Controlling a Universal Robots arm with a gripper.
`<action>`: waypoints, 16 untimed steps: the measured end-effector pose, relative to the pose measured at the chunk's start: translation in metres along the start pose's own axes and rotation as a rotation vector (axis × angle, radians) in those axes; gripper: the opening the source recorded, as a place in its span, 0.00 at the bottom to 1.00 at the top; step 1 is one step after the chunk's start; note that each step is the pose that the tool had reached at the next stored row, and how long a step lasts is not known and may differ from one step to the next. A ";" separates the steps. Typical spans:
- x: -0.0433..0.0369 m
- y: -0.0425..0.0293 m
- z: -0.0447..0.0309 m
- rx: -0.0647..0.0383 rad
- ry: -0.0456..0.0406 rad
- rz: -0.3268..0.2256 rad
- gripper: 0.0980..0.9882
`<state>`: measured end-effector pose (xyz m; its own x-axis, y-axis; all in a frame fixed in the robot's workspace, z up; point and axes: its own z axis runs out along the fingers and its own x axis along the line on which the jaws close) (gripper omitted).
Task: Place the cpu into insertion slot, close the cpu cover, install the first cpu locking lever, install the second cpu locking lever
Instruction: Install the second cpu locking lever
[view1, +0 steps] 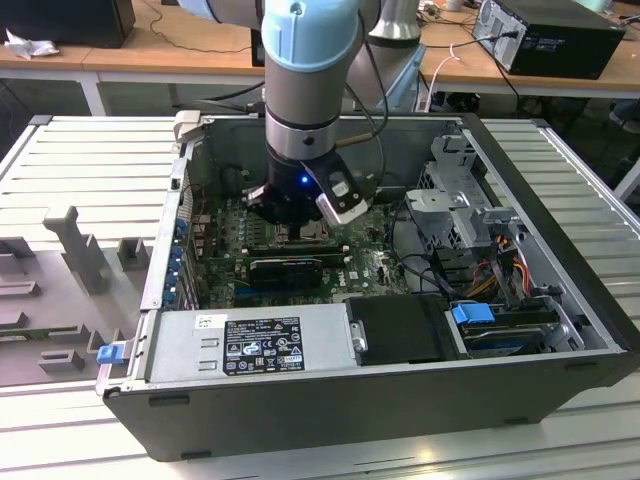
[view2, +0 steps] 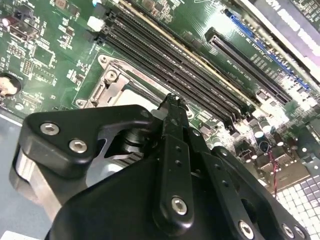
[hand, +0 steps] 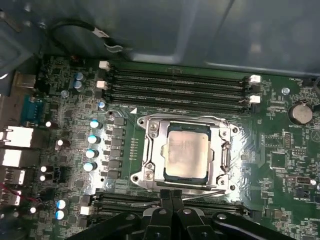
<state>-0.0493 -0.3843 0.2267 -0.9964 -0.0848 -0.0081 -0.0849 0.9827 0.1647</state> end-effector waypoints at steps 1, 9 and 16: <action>0.0014 -0.0006 -0.0001 -0.002 -0.0002 0.000 0.01; 0.0159 -0.0026 0.0011 -0.009 -0.0007 0.000 0.01; 0.0182 -0.0058 0.0157 -0.023 -0.0019 0.000 0.01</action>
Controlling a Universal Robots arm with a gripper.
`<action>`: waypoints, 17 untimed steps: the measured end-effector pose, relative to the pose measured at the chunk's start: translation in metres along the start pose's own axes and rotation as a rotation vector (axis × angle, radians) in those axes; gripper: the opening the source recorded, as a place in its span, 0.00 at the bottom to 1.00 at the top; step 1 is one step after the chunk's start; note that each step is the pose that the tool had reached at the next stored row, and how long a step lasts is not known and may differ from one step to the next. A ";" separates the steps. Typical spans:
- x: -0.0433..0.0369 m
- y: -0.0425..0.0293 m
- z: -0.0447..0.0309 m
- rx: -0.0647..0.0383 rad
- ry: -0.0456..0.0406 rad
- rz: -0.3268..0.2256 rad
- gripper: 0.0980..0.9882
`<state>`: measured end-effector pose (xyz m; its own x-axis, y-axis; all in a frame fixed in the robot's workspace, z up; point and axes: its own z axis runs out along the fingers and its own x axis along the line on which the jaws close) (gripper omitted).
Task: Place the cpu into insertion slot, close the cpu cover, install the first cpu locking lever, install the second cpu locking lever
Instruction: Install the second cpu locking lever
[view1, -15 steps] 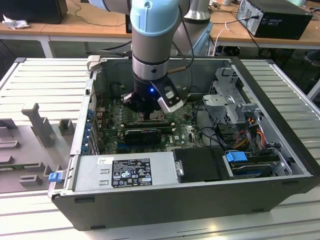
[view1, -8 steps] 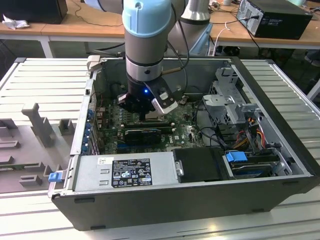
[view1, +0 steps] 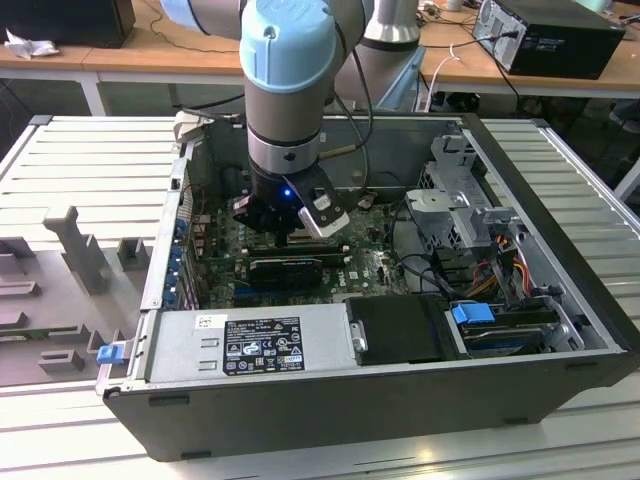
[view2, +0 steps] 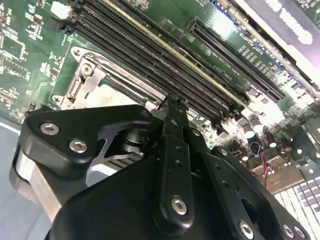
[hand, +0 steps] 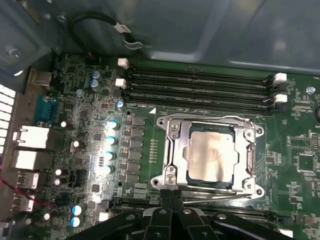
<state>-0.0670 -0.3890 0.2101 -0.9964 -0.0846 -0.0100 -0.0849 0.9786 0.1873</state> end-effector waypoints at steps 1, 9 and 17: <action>0.0007 -0.0007 0.0007 -0.002 -0.0001 0.000 0.01; 0.0122 -0.0077 0.0055 -0.057 -0.0054 -0.001 0.01; 0.0124 -0.0066 0.0003 -0.104 -0.0095 -0.001 0.01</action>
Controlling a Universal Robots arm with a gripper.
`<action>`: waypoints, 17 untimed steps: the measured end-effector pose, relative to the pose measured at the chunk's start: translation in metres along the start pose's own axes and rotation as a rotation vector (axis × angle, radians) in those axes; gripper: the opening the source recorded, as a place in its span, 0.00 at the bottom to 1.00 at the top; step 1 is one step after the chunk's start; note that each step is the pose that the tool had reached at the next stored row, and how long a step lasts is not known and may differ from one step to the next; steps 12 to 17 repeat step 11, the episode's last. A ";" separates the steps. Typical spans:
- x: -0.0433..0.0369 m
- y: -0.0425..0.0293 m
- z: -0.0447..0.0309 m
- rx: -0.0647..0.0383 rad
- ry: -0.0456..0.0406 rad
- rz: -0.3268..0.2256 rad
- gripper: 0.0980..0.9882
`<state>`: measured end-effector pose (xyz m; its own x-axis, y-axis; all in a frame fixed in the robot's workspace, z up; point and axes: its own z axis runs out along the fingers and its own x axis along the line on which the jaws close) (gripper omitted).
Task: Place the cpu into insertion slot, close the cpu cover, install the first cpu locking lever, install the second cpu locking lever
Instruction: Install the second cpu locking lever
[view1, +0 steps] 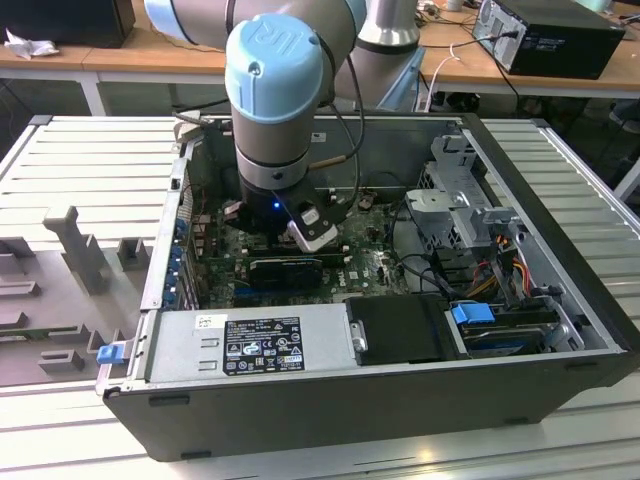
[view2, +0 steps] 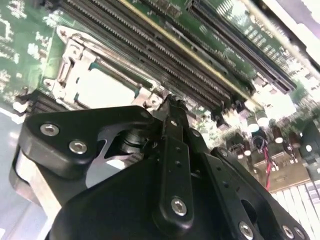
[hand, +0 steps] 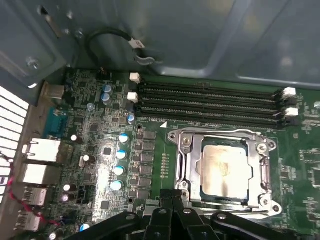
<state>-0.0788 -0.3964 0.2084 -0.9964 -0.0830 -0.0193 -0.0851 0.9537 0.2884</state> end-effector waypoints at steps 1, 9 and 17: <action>-0.0001 0.0011 -0.0036 0.000 0.0000 0.000 0.01; -0.0005 0.0079 -0.0261 0.000 0.0000 0.000 0.01; -0.0005 0.0080 -0.0265 0.000 -0.0001 0.000 0.01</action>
